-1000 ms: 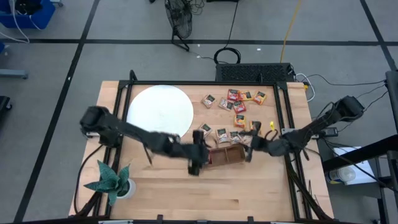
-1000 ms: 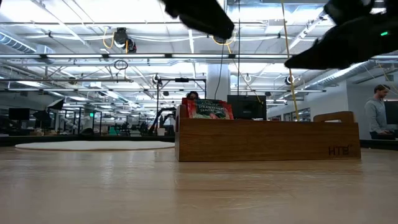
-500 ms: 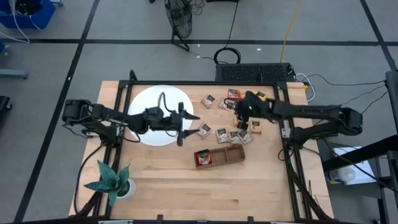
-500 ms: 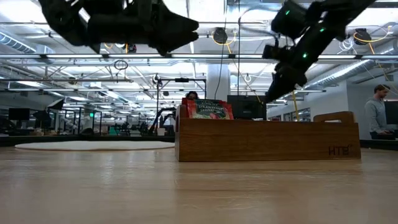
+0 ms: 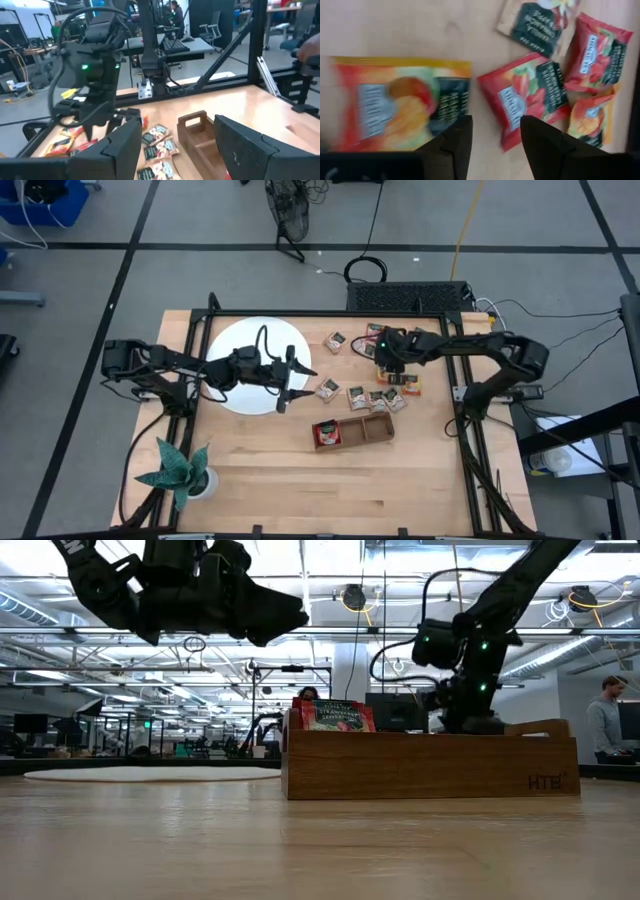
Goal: Pick & Place Tea
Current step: Put the red tea bag into the left section of the wooden organizer
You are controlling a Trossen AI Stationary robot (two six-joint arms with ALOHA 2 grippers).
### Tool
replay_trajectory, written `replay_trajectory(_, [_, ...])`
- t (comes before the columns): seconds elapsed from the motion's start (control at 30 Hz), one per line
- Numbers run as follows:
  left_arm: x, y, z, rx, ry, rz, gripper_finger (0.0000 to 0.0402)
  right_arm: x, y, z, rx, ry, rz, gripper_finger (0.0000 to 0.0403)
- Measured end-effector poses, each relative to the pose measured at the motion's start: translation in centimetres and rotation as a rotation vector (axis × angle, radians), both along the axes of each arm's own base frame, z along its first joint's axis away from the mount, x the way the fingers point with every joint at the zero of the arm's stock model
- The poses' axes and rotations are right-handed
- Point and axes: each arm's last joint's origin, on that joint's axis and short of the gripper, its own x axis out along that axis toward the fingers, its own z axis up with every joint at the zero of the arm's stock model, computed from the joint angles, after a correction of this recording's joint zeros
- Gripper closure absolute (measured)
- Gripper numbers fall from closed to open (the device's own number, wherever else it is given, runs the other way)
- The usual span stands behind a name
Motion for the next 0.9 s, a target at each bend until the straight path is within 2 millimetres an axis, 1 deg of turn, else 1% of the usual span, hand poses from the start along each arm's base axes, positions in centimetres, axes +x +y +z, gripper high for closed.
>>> replay_trajectory(0.1, [0.0, 0.0, -0.1, 0.001, 0.006, 0.001, 0.0156, 0.1, -0.5, -0.5, -0.029, 0.018, 0.011, 0.0252])
replay_trajectory(0.3, [0.0, 0.0, -0.2, 0.02, 0.014, 0.001, 0.0156, 0.0, -1.6, -1.6, -0.018, 0.049, -0.007, 0.0253])
replay_trajectory(0.4, [0.0, 0.0, -0.2, 0.02, 0.019, 0.001, 0.0156, -0.1, -1.9, -2.1, -0.007, 0.065, -0.017, 0.0262])
replay_trajectory(0.5, [0.0, 0.0, -0.3, 0.019, 0.024, 0.001, 0.0156, -0.1, -1.8, -2.2, 0.002, 0.068, -0.029, 0.0292])
replay_trajectory(0.57, [0.0, 0.0, -0.3, 0.014, 0.029, 0.001, 0.0156, -0.1, -1.8, -2.3, 0.019, 0.055, -0.043, 0.0323])
replay_trajectory(0.67, [0.0, 0.0, -0.3, 0.01, 0.031, 0.002, 0.0156, -0.1, -1.7, -2.2, 0.052, 0.026, -0.066, 0.0382])
replay_trajectory(0.7, [0.0, 0.0, -0.3, 0.01, 0.031, 0.002, 0.0156, 0.0, -1.5, -2.2, 0.051, 0.024, -0.066, 0.0391])
replay_trajectory(0.8, [0.0, 0.0, -0.3, -0.033, 0.034, 0.001, 0.0156, 0.3, -1.0, -2.1, 0.009, 0.041, -0.061, 0.0397])
replay_trajectory(0.9, [0.0, -0.1, -0.3, -0.087, 0.042, 0.002, 0.0156, 0.7, 0.4, -1.5, -0.094, 0.085, -0.035, 0.04])
